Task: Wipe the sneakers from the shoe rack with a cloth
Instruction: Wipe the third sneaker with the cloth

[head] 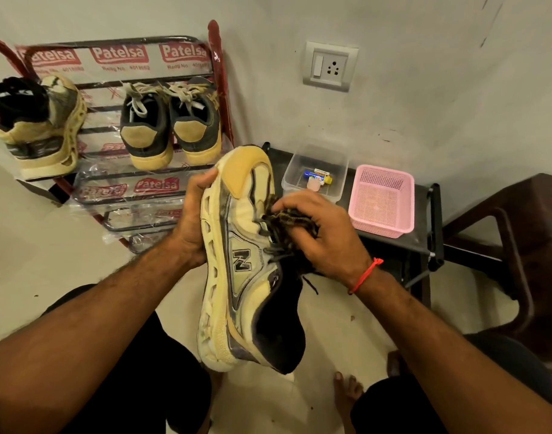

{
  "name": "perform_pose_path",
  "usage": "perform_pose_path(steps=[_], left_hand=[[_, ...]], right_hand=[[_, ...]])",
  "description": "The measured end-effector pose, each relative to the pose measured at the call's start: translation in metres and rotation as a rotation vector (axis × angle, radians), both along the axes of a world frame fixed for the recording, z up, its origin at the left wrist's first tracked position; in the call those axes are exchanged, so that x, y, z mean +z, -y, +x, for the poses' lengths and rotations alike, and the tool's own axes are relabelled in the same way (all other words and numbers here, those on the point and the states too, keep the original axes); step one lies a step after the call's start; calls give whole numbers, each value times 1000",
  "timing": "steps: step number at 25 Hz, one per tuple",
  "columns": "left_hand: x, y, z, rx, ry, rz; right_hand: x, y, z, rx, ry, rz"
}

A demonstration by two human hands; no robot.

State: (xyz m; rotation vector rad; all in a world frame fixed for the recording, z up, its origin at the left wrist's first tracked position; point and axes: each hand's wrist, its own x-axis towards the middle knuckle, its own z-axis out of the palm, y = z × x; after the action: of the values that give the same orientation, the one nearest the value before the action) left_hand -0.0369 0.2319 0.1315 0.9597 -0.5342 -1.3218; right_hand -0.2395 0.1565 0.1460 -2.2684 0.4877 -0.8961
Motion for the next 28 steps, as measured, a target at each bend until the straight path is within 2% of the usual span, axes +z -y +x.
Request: perform_pose_path(steps=[2, 4, 8, 11, 17, 24, 26, 28], left_hand=[[1, -1, 2, 1, -52, -30], [1, -1, 2, -32, -62, -43], [-1, 0, -4, -124, -62, -33], [-4, 2, -11, -176, -32, 22], [2, 1, -3, -138, 26, 97], [8, 9, 9, 21, 314, 342], [8, 9, 13, 26, 359, 379], [6, 7, 10, -33, 331, 386]], right_hand=[[2, -8, -3, 204, -57, -39], [7, -8, -6, 232, -54, -92], [8, 9, -2, -245, 120, -118], [8, 12, -2, -336, 179, -53], [12, -23, 8, 44, 54, -81], [8, -28, 3, 452, -368, -152], [6, -34, 1, 519, -362, -209], [4, -32, 1, 459, -311, -254]])
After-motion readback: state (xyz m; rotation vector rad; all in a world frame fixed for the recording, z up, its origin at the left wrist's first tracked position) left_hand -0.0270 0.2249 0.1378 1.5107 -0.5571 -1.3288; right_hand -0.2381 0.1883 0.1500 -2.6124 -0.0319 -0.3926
